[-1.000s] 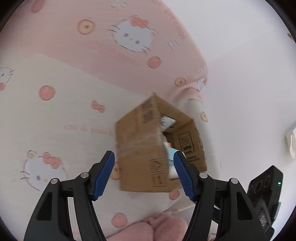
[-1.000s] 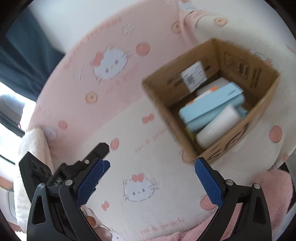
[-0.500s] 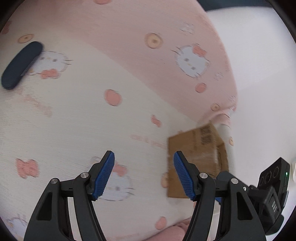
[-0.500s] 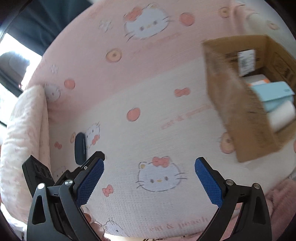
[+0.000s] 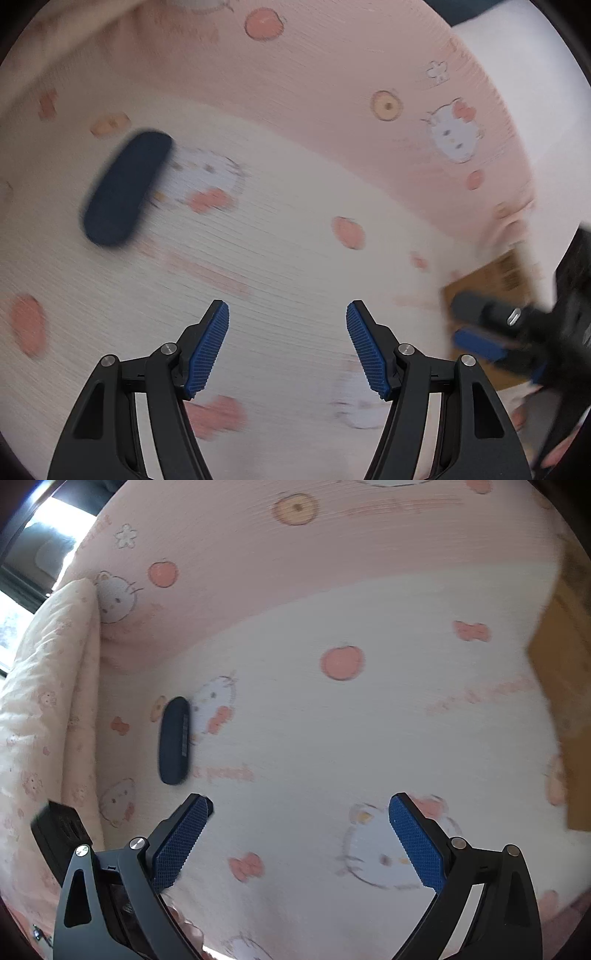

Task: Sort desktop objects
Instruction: 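Withdraw the right gripper from the box toward the dark blue glasses case, then close the right gripper on the end of the dark blue glasses case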

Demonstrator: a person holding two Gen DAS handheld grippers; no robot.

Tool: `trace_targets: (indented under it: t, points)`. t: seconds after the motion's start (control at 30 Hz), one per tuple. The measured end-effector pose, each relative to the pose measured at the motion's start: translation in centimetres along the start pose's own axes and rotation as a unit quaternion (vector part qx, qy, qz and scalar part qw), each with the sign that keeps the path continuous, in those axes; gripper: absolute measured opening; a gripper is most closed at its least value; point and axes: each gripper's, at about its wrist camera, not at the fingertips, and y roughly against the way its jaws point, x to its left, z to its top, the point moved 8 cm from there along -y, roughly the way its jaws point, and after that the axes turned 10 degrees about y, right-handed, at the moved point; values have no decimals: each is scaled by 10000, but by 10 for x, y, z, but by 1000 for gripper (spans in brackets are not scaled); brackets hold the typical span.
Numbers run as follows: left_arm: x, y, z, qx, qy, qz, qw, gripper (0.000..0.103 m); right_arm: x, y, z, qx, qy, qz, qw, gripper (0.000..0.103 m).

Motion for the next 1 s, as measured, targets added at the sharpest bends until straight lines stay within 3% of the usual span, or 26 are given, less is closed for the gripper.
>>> trace_targets:
  t: [0.13,0.23,0.4,0.53,0.63,0.7,0.8,0.9,1.0]
  points:
    - [30,5,14,-335,-184,393,9985,70,24,-25,13,-148,9,334,9993,99]
    - [57,6,26,-420,100,625,9971,70,39,-47,20,-94,39,495,9987,99]
    - [96,7,50,-637,705,637,9934,70,72,-88,24,33,544,614,9966,99]
    - [118,10,68,-971,1067,557,9880,70,95,-115,25,61,790,1056,9912,97]
    - [135,6,78,-1150,1399,497,9822,70,100,-133,28,21,596,1248,9904,74]
    - [142,2,82,-1245,1590,440,9784,70,101,-144,31,9,412,1360,9899,43]
    - [149,-4,88,-1439,1801,346,9725,67,102,-163,38,-20,204,1279,9916,38]
    - [163,-15,89,-1347,2259,350,9642,35,111,-176,44,-34,84,1466,9892,38]
    - [171,-17,91,-1386,2563,170,9565,32,122,-189,49,-14,60,1576,9875,38]
